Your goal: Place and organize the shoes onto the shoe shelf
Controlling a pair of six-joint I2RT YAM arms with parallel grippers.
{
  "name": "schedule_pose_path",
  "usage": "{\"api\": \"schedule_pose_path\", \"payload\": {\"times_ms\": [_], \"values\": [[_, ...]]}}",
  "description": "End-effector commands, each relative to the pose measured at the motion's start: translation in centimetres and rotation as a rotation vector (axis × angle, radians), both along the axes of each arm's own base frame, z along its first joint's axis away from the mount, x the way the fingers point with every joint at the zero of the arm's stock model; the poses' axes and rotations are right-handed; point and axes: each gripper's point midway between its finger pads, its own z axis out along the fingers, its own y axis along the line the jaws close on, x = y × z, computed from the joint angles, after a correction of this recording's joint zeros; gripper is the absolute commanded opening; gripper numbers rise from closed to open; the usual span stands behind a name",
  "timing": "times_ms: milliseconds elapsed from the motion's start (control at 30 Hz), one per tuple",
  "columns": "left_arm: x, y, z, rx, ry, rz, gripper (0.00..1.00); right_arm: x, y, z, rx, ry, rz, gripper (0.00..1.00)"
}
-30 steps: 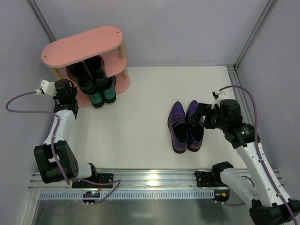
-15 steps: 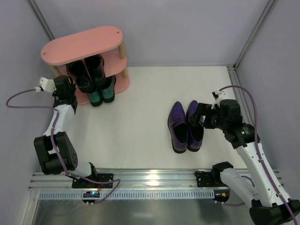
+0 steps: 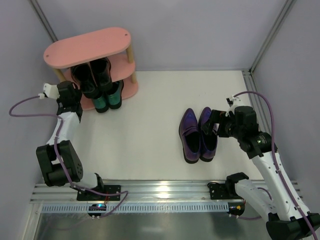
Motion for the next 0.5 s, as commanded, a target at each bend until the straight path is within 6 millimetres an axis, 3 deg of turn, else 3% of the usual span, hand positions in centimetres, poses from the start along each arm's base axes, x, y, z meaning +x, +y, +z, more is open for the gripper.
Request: {"api": "schedule_pose_path", "payload": {"times_ms": [0, 100, 133, 233, 467], "values": [[-0.2, -1.9, 5.6, 0.014, -0.175, -0.067, 0.00, 0.2, 0.2, 0.8, 0.007, -0.041, 0.010, 0.97], [-1.9, -1.6, 6.7, 0.055, -0.172, -0.042, 0.19, 0.2, 0.3, 0.7, 0.013, -0.040, 0.012, 0.97], [-2.4, -1.5, 6.5, 0.065, -0.148, -0.037, 0.33, 0.2, 0.3, 0.7, 0.016, -0.041, 0.013, 0.97], [-4.1, -1.1, 7.8, 0.122, -0.134, -0.011, 0.53, 0.2, 0.5, 0.6, 0.024, -0.041, 0.021, 0.97], [-7.4, -1.2, 9.0, 0.194, -0.046, -0.018, 0.68, 0.2, 1.0, 0.4, 0.048, -0.043, 0.039, 0.97]]}}
